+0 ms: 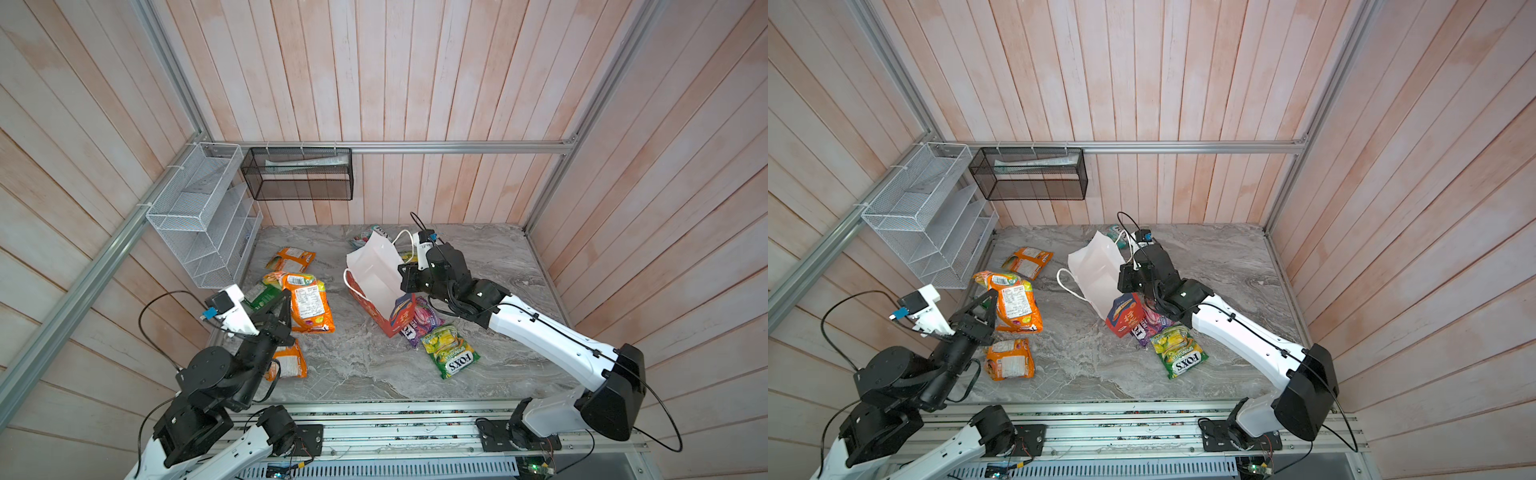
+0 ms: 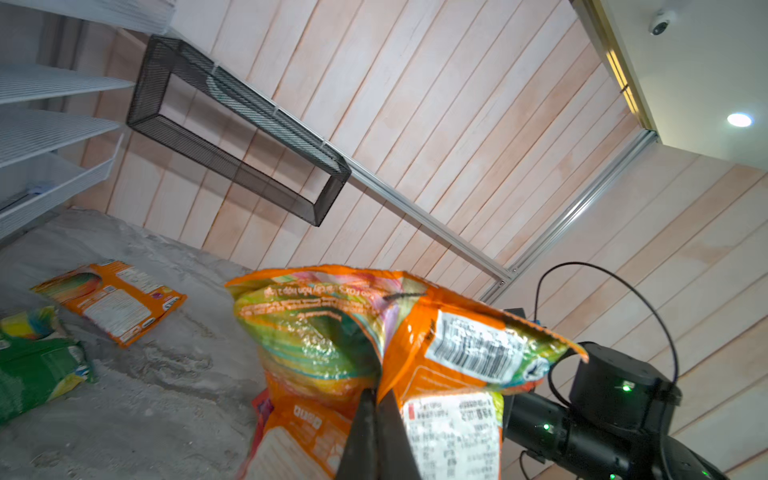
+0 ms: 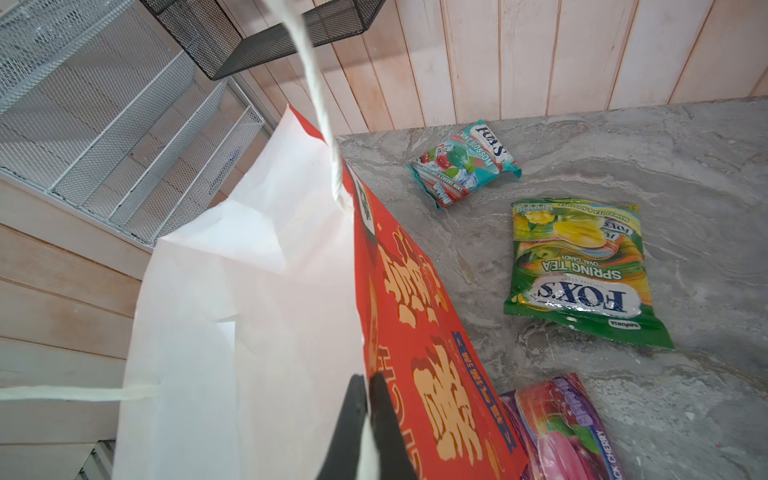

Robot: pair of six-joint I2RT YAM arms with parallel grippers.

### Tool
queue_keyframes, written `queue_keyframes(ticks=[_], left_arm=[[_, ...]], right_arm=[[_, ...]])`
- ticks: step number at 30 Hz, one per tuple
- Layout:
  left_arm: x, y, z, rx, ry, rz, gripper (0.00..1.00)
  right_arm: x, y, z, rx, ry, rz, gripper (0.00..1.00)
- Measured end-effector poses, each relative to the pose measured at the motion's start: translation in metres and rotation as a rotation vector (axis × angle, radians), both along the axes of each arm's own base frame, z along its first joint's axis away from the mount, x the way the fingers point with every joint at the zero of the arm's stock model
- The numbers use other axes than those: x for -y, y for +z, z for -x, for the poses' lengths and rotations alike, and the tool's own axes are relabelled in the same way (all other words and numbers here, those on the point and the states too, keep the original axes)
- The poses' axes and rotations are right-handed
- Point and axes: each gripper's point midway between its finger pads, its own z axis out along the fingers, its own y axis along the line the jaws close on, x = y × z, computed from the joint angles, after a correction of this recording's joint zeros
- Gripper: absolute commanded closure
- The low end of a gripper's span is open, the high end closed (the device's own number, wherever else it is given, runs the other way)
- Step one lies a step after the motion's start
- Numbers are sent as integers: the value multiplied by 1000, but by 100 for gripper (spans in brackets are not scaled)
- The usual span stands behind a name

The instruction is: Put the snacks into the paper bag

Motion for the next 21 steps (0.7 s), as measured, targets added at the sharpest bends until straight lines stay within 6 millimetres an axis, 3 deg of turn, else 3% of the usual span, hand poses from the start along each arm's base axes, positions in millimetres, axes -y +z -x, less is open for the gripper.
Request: queue_keyframes(ticks=[4,8,18,21], left_arm=[[44,24,-23,24,-87,-47,100],[74,37,-40,49,-137,-91,100],[98,47,-56,138,-151,-206,100],[101,40,-61,173,-138,-220,100]], right_arm=[[-18,-2,-6,-27,34,-20,100],[-33,3,-9,-47,65,-56,100],[-51,-7,-12,-96,101,-77,100],[-55,-15,-15,-107,110,-61,100]])
